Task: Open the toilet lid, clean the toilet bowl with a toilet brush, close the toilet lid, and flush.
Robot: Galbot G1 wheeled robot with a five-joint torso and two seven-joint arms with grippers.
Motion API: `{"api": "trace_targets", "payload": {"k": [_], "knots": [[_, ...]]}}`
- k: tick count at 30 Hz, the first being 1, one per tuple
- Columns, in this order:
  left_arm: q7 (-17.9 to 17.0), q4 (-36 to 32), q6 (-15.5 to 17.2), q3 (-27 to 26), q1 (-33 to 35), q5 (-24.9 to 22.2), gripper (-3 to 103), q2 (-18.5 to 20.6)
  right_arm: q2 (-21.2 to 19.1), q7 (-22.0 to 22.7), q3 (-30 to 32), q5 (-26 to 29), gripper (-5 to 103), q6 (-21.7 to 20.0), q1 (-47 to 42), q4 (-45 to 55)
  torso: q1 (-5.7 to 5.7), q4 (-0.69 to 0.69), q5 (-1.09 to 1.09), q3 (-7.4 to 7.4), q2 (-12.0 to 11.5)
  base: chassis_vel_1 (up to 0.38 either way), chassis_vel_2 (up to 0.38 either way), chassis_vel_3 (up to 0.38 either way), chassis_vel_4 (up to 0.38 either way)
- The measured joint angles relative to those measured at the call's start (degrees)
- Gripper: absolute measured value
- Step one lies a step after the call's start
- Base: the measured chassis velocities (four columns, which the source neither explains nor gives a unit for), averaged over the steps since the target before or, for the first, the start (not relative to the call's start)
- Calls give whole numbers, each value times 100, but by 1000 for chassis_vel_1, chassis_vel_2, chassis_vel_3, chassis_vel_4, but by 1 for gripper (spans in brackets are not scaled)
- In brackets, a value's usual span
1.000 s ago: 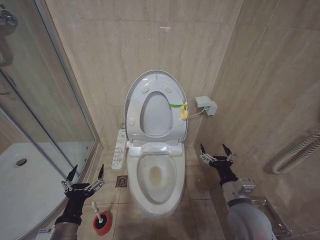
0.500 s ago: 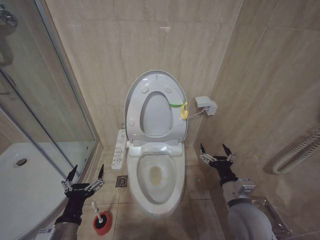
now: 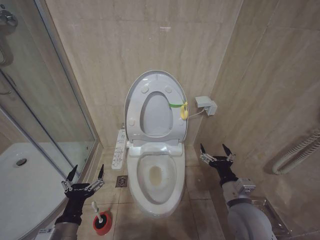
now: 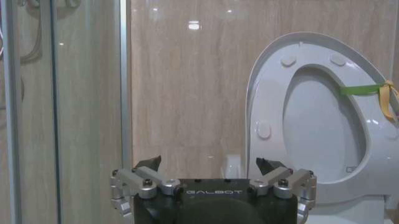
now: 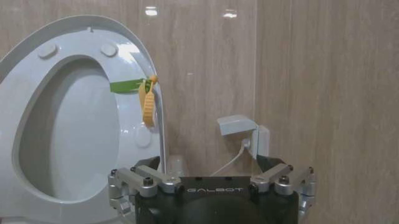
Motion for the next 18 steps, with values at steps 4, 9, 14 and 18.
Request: {"api": "trace_targets", "payload": {"k": [4,9,14,18], "knots": [[0,0,0,0,0,0,99,0,0,0,0,0,100,0,0,0,0,0,0,0,0,0,0,0,0],[0,0,0,0,0,0,99,0,0,0,0,0,100,0,0,0,0,0,0,0,0,0,0,0,0],[0,0,0,0,0,0,99,0,0,0,0,0,100,0,0,0,0,0,0,0,0,0,0,0,0],[0,0,0,0,0,0,99,0,0,0,0,0,100,0,0,0,0,0,0,0,0,0,0,0,0]]}}
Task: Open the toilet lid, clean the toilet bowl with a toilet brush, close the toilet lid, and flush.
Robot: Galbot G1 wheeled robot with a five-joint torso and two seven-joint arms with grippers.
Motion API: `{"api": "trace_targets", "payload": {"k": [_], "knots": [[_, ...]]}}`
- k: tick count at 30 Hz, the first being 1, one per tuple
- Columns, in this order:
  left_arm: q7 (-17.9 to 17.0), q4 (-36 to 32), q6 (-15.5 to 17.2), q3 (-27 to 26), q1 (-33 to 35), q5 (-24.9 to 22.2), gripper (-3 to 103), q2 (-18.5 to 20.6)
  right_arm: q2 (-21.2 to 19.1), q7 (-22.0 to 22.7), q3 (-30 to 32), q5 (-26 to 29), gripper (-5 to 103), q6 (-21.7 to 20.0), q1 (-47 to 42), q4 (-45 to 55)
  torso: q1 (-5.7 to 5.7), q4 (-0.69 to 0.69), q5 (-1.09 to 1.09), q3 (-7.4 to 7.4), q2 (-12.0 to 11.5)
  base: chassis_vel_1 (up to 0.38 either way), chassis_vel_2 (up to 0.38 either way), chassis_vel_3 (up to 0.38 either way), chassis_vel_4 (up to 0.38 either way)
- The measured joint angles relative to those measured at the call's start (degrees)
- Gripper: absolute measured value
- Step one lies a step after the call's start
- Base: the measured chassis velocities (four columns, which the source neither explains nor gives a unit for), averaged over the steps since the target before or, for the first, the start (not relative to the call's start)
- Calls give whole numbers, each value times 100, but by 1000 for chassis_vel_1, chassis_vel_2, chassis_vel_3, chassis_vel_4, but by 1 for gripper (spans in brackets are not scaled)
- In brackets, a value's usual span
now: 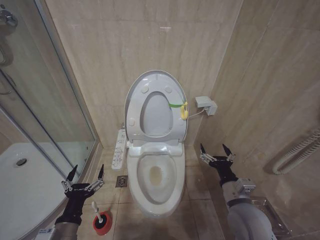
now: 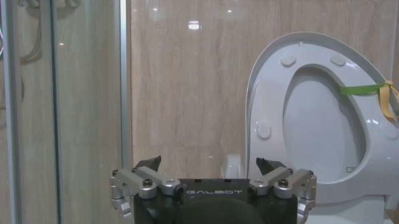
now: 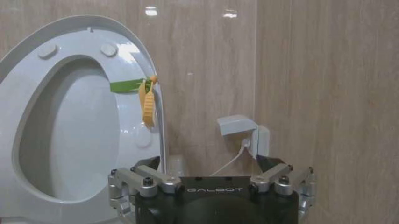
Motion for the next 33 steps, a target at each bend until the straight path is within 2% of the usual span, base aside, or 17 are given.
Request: {"api": "trace_targets", "payload": {"k": [7,10,11,12,13,15,16,19,20,23,24,25,27,33], "knots": [[0,0,0,1,0,0,99,0,-6,-38,48,21,100,0,-14,-13,0,1,0,0,0,0,0,0,0],[0,0,0,1,0,0,99,0,-109,-503,606,416,100,0,-238,-282,0,1,1,0,0,0,0,0,0],[0,0,0,1,0,0,99,0,-109,-503,606,416,100,0,-238,-282,0,1,1,0,0,0,0,0,0],[-1,1,0,0,1,0,99,0,-117,-524,699,440,100,-3,-271,-308,0,-6,-1,0,0,0,0,0,0],[-1,0,0,1,-2,0,99,0,-120,-612,752,504,100,8,-287,-325,0,2,2,0,0,0,0,0,0],[-1,0,0,1,-1,0,99,0,-170,-891,1029,749,100,36,-417,-465,0,0,3,0,0,0,0,0,0],[-1,0,0,1,-1,0,99,0,-170,-891,1029,749,100,36,-417,-465,0,0,3,0,0,0,0,0,0],[-1,1,0,1,0,0,99,-1,-260,-1454,1574,1241,100,110,-659,-729,0,0,2,0,0,0,0,0,0],[-1,1,0,1,0,0,99,-1,-260,-1454,1574,1241,100,110,-659,-729,0,0,2,0,0,0,0,0,0],[-1,1,0,1,0,0,99,0,-371,-2096,2203,1804,100,192,-932,-1034,0,-1,2,0,0,0,0,0,0],[-1,1,0,1,0,0,99,0,-371,-2096,2203,1804,100,192,-932,-1034,0,-1,2,0,0,0,0,0,0],[-2,1,1,-1,1,0,99,-1,-346,-2227,2253,1925,100,208,-951,-1019,0,-7,-3,0,0,0,0,0,0],[-1,0,0,0,0,0,99,-1,-158,-2391,2075,2039,100,243,-871,-854,0,0,1,0,0,-8,-26,-8,-3],[-1,0,0,0,0,0,99,-1,94,-2512,1690,2115,100,323,-713,-871,0,2,-1,0,0,0,0,0,0]]}}
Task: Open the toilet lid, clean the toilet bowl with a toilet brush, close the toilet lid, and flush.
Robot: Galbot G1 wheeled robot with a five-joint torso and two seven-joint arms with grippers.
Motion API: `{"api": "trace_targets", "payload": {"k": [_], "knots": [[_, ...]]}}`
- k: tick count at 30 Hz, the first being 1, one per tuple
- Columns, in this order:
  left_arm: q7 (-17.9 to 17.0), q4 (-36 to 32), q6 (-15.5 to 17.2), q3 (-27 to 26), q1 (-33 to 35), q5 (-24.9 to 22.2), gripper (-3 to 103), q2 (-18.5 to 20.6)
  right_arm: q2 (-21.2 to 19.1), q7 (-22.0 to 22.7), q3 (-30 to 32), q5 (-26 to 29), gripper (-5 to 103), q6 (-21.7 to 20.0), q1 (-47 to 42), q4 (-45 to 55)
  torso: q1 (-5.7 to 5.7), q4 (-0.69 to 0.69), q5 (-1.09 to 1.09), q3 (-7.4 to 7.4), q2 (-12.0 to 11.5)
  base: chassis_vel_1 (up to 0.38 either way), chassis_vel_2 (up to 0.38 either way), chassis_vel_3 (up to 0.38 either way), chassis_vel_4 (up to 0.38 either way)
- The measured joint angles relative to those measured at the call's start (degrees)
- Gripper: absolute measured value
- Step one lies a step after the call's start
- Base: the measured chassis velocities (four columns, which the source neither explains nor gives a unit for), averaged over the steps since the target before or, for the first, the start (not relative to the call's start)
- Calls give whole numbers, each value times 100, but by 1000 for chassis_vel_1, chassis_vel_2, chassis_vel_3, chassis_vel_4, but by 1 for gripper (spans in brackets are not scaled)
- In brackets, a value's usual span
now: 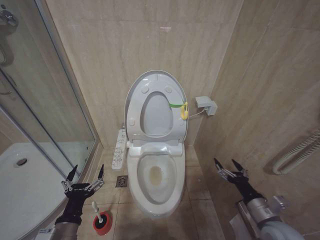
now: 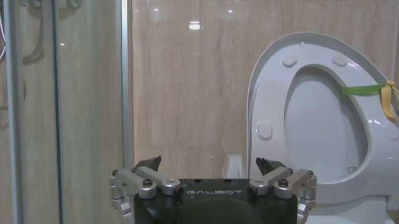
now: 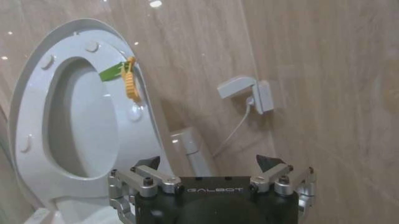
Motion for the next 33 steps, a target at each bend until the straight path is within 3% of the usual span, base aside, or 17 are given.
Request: {"api": "trace_targets", "payload": {"k": [20,33], "knots": [[1,0,0,0,0,0,99,0,-34,-62,-540,165,100,330,563,-263,0,-2,1,0,0,0,0,0,0],[0,0,0,0,0,0,99,0,-280,-229,-648,349,100,427,899,-247,0,-2,1,0,0,0,0,0,0]]}}
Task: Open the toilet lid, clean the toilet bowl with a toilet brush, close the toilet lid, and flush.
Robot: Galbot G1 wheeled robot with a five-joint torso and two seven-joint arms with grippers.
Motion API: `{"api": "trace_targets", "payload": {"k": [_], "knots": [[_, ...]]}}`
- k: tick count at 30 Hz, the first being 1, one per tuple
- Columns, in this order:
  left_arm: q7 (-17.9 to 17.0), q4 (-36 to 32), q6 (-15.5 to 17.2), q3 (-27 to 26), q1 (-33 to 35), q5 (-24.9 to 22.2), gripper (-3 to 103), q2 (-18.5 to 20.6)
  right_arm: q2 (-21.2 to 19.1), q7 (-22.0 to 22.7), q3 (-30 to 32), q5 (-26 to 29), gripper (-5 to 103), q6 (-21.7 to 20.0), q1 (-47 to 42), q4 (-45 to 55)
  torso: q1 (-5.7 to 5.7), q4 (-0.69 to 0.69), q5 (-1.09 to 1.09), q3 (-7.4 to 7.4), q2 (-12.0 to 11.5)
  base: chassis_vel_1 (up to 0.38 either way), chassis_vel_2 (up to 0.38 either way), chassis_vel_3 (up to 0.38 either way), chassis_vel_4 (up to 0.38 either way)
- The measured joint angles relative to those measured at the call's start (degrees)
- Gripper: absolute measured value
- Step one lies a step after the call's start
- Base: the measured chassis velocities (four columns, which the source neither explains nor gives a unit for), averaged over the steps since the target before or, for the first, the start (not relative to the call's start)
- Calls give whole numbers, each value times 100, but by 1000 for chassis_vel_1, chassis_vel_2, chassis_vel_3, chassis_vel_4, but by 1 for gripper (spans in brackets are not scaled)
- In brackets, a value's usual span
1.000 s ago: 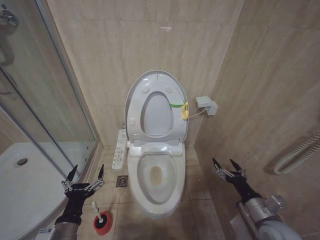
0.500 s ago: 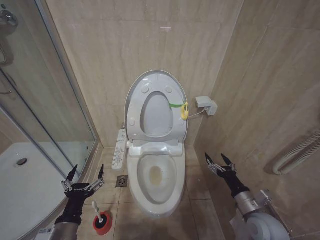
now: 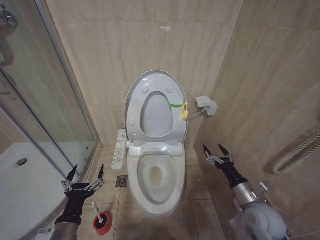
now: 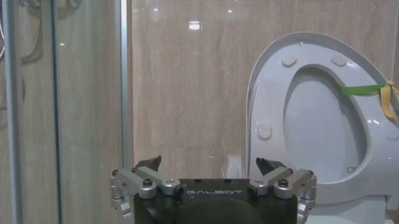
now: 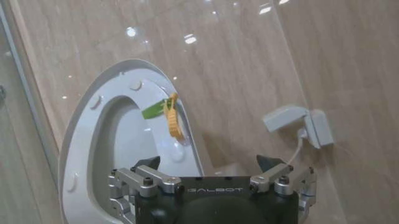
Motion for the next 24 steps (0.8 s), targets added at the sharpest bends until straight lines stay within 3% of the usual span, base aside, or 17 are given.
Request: {"api": "trace_targets", "payload": {"k": [24], "knots": [[0,0,0,0,1,0,99,0,-27,64,-179,-127,100,488,384,-489,-3,-1,0,-1,0,-37,36,34,-39]]}}
